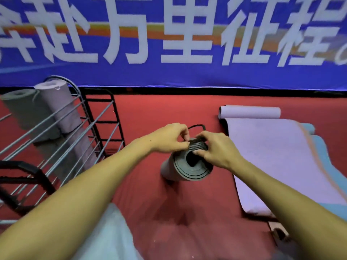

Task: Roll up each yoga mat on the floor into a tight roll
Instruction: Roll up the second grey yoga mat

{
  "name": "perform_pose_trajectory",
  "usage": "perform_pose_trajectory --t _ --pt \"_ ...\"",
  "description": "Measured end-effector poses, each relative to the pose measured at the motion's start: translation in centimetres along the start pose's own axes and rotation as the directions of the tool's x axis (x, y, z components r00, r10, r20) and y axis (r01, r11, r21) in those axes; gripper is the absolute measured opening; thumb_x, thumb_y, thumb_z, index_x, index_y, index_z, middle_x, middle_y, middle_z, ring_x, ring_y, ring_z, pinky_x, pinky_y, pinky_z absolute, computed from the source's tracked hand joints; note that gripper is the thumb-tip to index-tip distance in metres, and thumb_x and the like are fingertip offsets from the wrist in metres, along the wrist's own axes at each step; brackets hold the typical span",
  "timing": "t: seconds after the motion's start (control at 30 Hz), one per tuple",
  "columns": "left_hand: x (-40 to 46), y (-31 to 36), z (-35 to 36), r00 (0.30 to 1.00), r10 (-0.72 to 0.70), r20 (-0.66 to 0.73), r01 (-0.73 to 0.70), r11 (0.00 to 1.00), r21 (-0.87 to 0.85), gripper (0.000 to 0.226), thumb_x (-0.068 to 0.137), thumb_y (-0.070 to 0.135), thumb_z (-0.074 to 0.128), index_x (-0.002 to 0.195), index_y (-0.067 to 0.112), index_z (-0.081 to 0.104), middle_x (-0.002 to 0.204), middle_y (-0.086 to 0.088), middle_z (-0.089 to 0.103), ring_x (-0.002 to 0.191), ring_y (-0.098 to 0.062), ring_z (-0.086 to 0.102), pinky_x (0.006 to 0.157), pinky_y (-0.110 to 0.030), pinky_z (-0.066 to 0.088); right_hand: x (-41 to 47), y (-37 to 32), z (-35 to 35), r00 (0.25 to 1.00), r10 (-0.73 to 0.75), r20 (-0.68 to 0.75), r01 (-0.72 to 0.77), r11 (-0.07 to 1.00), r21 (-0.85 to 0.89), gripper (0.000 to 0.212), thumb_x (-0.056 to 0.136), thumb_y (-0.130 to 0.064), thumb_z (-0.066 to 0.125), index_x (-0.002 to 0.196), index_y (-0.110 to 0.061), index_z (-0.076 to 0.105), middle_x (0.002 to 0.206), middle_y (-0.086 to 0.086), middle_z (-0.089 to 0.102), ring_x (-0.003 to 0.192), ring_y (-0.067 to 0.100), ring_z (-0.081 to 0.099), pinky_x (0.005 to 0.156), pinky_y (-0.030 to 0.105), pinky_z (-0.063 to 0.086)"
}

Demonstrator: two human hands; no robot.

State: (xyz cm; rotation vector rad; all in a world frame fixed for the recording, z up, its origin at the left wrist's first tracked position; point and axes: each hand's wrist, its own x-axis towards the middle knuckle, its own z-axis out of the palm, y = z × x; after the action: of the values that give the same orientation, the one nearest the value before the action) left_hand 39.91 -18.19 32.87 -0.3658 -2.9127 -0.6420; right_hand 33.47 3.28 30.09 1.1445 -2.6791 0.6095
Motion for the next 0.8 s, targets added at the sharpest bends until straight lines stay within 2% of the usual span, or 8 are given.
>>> perform_pose_trajectory --t 0.13,0.27,0.33,0.4,0.5,0.63,0.73,0.8 --pt "-3.0 2.2 -1.8 0.997 -0.049 -0.063 0.047 0.998 -0.037 0.031 0.079 0.055 0.067 0.089 0.026 0.064 0.094 0.008 0.06 0.083 -0.007 0.058 0.08 -0.039 0.05 -1.8 -1.4 -2.5 0.989 0.074 -0.127 -0.067 0.996 0.061 0.062 0.062 -0.071 0.061 0.11 -0.034 0.069 0.105 -0.009 0.076 0.103 0.024 0.069 0.084 0.043 0.056" --pt "-6.7 2.4 -1.0 0.998 -0.006 -0.068 -0.007 0.98 -0.197 0.073 0.063 0.072 0.088 0.118 0.036 0.056 0.117 0.013 0.062 0.108 -0.011 0.061 0.094 -0.04 0.053 -1.6 -1.4 -3.6 0.952 0.224 -0.21 -0.203 0.972 0.116 0.056 0.062 -0.067 0.069 0.104 -0.032 0.074 0.099 -0.009 0.076 0.097 0.022 0.069 0.08 0.037 0.054" --pt "-6.6 1.8 -0.1 0.993 -0.025 -0.115 0.018 0.998 -0.065 0.093 0.054 0.077 0.088 0.127 0.039 0.045 0.125 0.02 0.06 0.113 -0.006 0.06 0.094 -0.039 0.053 -0.7 -1.3 -3.2 0.927 0.279 -0.25 -0.25 0.958 0.141 0.052 0.064 -0.066 0.074 0.101 -0.031 0.076 0.094 -0.008 0.075 0.093 0.022 0.068 0.073 0.033 0.05" --pt "-5.2 0.8 0.0 0.979 -0.047 -0.198 0.057 0.997 0.043 0.087 0.054 0.08 0.084 0.116 0.038 0.039 0.12 0.022 0.06 0.107 -0.012 0.063 0.087 -0.044 0.054 0.4 -1.2 -2.4 0.896 0.327 -0.299 -0.281 0.941 0.187 0.045 0.067 -0.064 0.077 0.095 -0.029 0.078 0.089 -0.009 0.076 0.089 0.018 0.068 0.073 0.033 0.051" --pt "-3.7 -1.1 -0.6 0.969 -0.056 -0.241 0.065 0.997 0.029 0.083 0.054 0.083 0.081 0.102 0.031 0.039 0.098 0.018 0.061 0.091 -0.022 0.064 0.082 -0.049 0.055 1.9 -0.5 -1.3 0.843 0.416 -0.341 -0.283 0.882 0.377 0.039 0.074 -0.062 0.072 0.075 -0.023 0.075 0.072 -0.007 0.075 0.074 0.016 0.072 0.075 0.038 0.058" --pt "-2.9 -3.6 0.0 0.949 -0.033 -0.312 0.003 0.995 -0.095 0.081 0.056 0.081 0.082 0.101 0.022 0.051 0.094 0.01 0.065 0.105 -0.023 0.068 0.097 -0.05 0.054 2.3 -0.1 -0.5 0.843 0.405 -0.355 -0.218 0.859 0.464 0.059 0.088 -0.07 0.061 0.064 -0.016 0.064 0.058 -0.001 0.067 0.063 0.022 0.071 0.071 0.044 0.057" --pt "-2.8 -4.2 0.6 0.915 -0.048 -0.401 -0.008 0.991 -0.137 0.079 0.063 0.075 0.081 0.114 0.02 0.06 0.084 0.014 0.058 0.087 -0.022 0.064 0.086 -0.046 0.056 1.9 -1.5 0.2 0.902 0.305 -0.305 -0.214 0.931 0.297 0.06 0.096 -0.075 0.037 0.078 -0.026 0.067 0.071 0.001 0.067 0.08 0.035 0.068 0.073 0.048 0.055" --pt "-2.4 -4.0 0.7 0.882 -0.087 -0.463 0.03 0.991 -0.128 0.064 0.065 0.073 0.079 0.104 0.025 0.061 0.075 0.012 0.05 0.073 -0.021 0.055 0.074 -0.046 0.055 1.9 -2.3 0.1 0.923 0.296 -0.246 -0.281 0.955 0.092 0.062 0.097 -0.074 0.02 0.088 -0.03 0.063 0.091 0.009 0.07 0.093 0.042 0.063 0.08 0.049 0.053"
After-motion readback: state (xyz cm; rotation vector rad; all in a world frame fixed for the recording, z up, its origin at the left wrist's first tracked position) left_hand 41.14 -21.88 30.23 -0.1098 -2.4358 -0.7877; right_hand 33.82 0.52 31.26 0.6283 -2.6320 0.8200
